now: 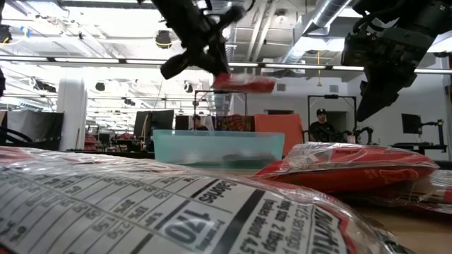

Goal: Sort popcorn bags into baskets
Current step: Put the red popcorn bag into the blue bin

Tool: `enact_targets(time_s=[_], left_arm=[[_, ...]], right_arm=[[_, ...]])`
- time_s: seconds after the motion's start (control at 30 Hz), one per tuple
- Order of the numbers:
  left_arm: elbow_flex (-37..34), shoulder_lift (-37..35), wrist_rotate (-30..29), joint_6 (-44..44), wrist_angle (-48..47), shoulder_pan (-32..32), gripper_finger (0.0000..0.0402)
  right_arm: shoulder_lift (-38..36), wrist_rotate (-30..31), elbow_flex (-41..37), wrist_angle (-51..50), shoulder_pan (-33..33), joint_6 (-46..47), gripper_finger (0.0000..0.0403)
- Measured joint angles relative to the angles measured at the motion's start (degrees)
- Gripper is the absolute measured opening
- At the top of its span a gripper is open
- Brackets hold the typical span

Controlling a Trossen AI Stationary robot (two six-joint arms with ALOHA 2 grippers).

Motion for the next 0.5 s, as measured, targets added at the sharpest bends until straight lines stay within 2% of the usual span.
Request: enact_targets(time_s=[0.23, 0.5], left_arm=[[0.0, 3.5, -1.8, -5.3, 0.6, 6.7, 0.0000], [0.0, 8.0, 1.1, -6.3, 4.4, 7.9, 0.0000]], right_arm=[[0.0, 2.3, 0.0, 0.1, 0.0, 0.0, 0.0118], [0.0, 2.4, 0.0, 0.0, 0.0, 0.0, 0.0118]])
